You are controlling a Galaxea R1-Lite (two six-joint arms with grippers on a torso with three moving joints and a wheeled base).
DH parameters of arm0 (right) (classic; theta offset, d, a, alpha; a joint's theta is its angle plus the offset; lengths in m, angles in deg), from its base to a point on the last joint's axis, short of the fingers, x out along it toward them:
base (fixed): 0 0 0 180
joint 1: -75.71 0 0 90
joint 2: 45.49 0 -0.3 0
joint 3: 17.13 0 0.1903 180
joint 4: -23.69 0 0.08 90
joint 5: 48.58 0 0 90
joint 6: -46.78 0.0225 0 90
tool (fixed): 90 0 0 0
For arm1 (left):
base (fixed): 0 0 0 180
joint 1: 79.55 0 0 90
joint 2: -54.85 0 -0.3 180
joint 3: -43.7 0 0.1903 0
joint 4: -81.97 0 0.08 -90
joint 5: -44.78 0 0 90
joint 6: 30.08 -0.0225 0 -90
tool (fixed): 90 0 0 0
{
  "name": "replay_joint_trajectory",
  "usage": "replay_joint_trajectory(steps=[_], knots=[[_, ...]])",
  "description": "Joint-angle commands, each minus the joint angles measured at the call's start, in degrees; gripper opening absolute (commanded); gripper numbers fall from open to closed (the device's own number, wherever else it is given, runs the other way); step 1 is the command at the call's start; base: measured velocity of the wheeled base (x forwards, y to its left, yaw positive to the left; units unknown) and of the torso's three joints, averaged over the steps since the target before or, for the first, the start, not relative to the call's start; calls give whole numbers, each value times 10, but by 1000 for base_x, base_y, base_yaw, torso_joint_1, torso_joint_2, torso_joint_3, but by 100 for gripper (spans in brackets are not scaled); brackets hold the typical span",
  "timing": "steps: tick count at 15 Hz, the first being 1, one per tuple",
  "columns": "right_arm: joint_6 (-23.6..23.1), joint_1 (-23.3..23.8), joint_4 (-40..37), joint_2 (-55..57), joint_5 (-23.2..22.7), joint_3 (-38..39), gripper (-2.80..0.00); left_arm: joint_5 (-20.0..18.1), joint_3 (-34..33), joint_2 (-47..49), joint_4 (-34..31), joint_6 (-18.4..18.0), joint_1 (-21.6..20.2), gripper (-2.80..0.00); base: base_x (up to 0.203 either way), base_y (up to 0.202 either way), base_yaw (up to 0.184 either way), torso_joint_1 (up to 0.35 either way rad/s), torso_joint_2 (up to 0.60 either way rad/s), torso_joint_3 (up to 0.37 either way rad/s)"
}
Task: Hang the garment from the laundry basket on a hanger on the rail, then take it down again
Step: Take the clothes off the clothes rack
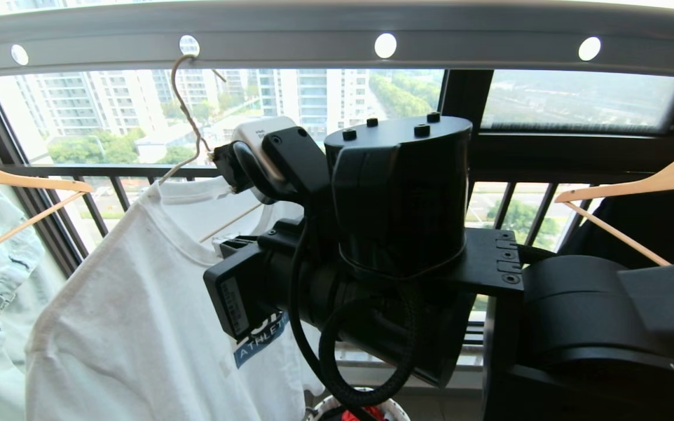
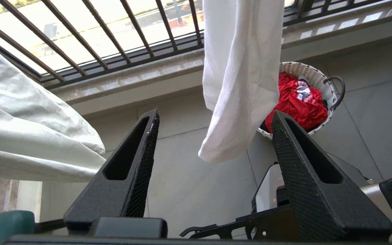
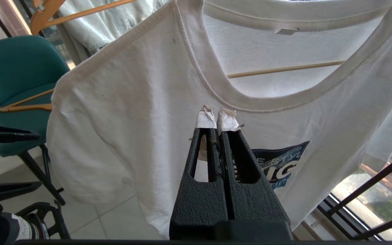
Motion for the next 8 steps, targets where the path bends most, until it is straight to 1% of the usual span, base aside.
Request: replay_joint_trajectory(steps=[1, 3, 4, 5, 6, 7, 8], knots=[[0, 6, 2, -69, 7, 75, -280, 1, -3, -46, -2, 0, -25, 0, 0, 0, 0, 0, 0, 0], [-1, 26, 1, -115, 12, 132, -280, -1, -13, -89, -1, 1, -53, 0, 0, 0, 0, 0, 0, 0], [-1, 38, 1, -134, 17, 151, -280, 0, -19, -96, 1, 12, -66, 0, 0, 0, 0, 0, 0, 0], [-2, 53, 1, -157, 20, 172, -280, 2, -11, -96, 2, 50, -66, 0, 0, 0, 0, 0, 0, 0], [-3, 70, -1, -179, 22, 191, -280, 2, 12, -96, 1, 71, -67, 0, 0, 0, 0, 0, 0, 0], [-4, 87, -1, -198, 23, 213, -280, 2, 35, -96, 1, 80, -71, -280, 0, 0, 0, 0, 0, 0], [-5, 101, -2, -216, 24, 236, -280, 1, 53, -94, 1, 84, -85, -280, 0, 0, 0, 0, 0, 0]])
